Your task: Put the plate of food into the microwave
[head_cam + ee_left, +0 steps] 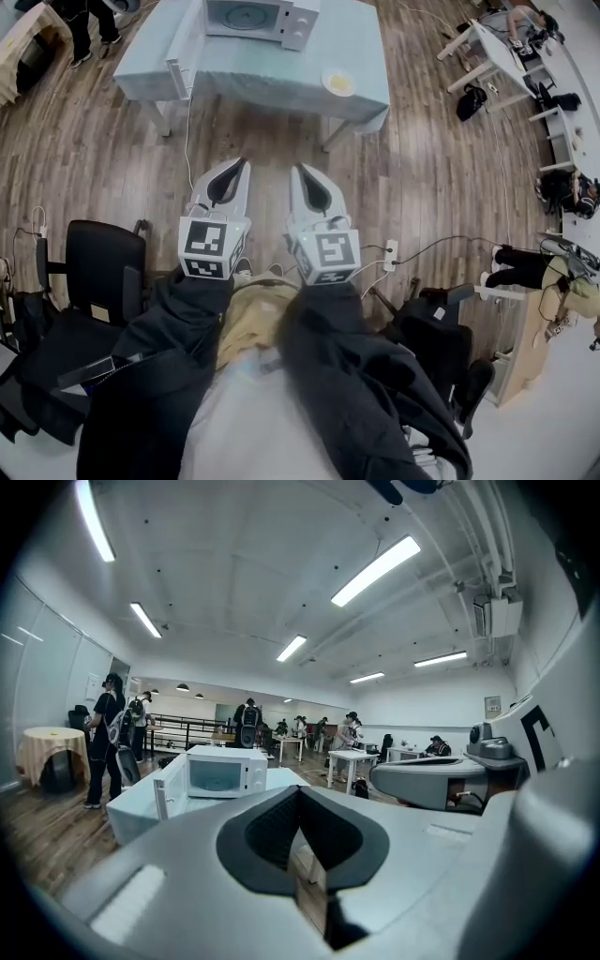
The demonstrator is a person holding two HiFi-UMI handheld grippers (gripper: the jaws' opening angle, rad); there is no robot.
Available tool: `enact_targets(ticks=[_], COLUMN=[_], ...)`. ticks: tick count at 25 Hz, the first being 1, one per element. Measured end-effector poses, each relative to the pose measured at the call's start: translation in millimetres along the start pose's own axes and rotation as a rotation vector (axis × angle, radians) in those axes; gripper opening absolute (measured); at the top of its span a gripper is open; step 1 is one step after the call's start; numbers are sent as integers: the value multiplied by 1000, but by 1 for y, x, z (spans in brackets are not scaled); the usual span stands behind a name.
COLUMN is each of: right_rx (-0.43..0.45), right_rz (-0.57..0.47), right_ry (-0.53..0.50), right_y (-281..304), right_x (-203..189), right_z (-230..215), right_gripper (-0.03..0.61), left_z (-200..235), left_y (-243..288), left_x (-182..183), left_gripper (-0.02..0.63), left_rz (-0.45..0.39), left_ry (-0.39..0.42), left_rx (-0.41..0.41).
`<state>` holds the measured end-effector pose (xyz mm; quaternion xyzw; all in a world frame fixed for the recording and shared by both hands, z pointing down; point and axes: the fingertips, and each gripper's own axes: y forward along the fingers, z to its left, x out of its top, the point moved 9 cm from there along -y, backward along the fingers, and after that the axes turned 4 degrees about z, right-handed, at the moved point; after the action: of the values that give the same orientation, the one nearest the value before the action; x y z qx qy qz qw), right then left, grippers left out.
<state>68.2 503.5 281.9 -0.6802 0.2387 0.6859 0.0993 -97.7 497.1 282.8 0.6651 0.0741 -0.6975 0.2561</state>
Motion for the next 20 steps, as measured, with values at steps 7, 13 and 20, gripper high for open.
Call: enact_targets(ticks=[7,13,20], right_rx=[11,-1,18], right_rz=[23,44,61], right_ry=[22,33,47], right_y=[12,22,60], right_x=[-13,-19,-22], right_z=[23,21,-1], right_gripper=[0,0,0], left_z=[23,32,50], left_y=[-10,-3,30], left_x=[-16,-24,-23], left_gripper=[-3,-3,-3], left_rz=[35,53,66], left_ry=[-22,-46,-55], left_rx=[-2,-11,13])
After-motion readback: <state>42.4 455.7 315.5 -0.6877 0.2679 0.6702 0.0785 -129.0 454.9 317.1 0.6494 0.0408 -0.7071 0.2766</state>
